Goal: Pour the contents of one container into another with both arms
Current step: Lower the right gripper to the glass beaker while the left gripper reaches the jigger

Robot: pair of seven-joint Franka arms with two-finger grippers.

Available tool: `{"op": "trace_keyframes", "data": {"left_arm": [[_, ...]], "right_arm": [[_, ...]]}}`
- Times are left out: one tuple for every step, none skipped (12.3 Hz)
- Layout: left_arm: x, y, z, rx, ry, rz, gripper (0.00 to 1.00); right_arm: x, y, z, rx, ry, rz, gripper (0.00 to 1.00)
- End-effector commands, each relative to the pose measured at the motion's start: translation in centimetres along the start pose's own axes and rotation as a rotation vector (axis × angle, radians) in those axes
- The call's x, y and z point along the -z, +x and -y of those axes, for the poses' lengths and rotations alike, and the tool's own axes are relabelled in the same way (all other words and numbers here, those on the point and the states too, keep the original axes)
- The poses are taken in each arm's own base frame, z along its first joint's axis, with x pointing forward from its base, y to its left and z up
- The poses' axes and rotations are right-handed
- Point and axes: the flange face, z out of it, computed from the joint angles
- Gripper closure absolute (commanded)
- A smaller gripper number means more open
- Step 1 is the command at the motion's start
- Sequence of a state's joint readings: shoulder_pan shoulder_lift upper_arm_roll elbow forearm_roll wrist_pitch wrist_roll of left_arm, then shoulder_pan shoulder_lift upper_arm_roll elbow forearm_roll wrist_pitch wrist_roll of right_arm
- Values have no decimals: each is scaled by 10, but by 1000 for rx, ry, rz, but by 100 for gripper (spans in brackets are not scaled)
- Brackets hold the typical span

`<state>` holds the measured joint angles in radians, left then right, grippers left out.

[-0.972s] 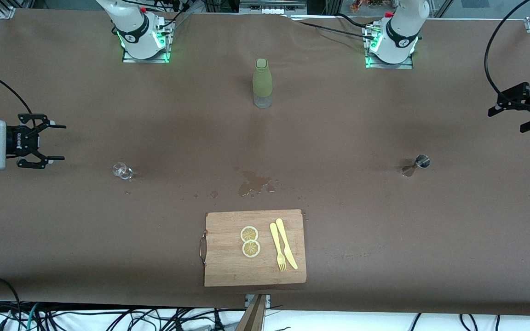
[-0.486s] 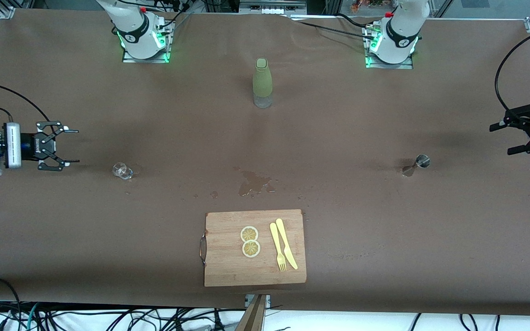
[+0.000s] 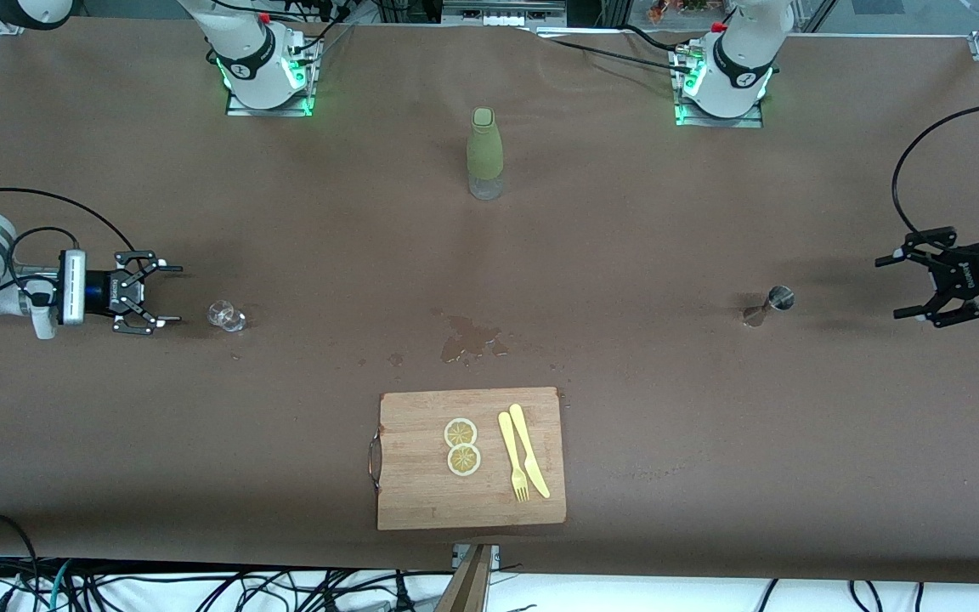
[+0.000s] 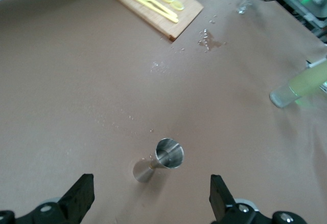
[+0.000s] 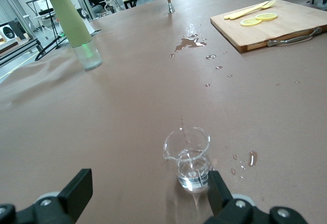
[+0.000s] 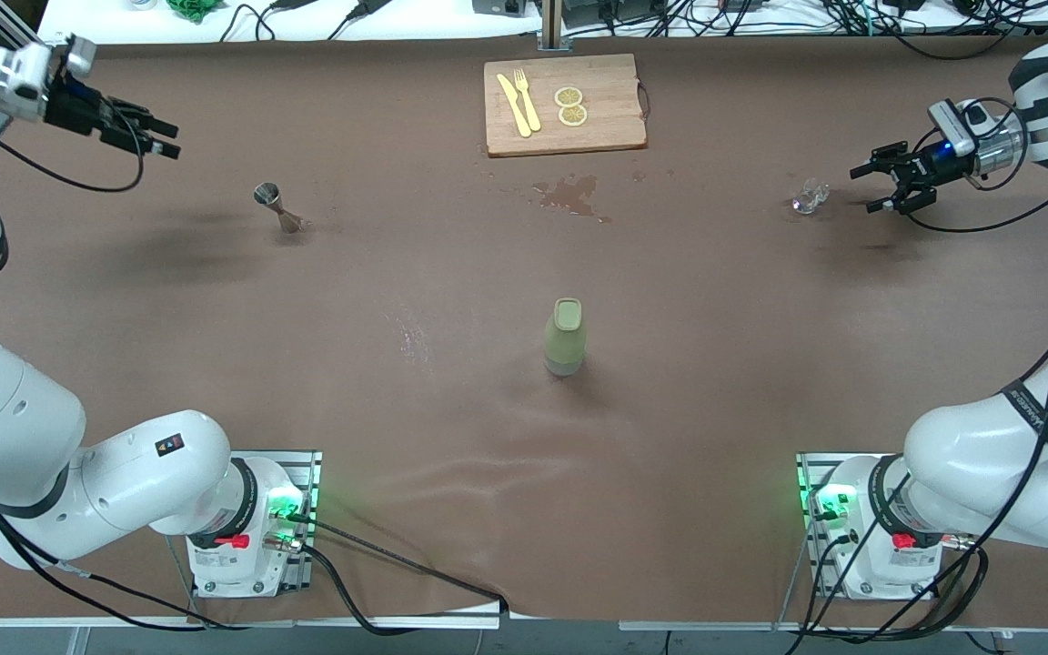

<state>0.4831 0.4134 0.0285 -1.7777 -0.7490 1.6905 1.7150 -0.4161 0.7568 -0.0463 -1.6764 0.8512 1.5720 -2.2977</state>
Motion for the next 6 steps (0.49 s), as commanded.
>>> {"op": "trace_keyframes", "data": {"left_arm": [[-31,-35,23,-133,-54,-109,0],[-45,-46,30,-192,-67,-159,0],[-59,-56,36,-250,-70,-208,0],[-81,-70,44,-292,-81,-266,0],[-99,-82,51,-334,-88,-314,0],[-106,-86,52,-375,-90,-338,0]], "right_arm": [[-14,-6,-11,41,-24,-30,0],[-22,-11,-12,46,-21,-41,0],[-25,-14,-14,52,-27,-43,0],[-28,-17,-16,55,-30,-38,0],[-32,-15,-20,60,-26,-33,0],[-35,-16,-24,64,-22,-31,0]]}}
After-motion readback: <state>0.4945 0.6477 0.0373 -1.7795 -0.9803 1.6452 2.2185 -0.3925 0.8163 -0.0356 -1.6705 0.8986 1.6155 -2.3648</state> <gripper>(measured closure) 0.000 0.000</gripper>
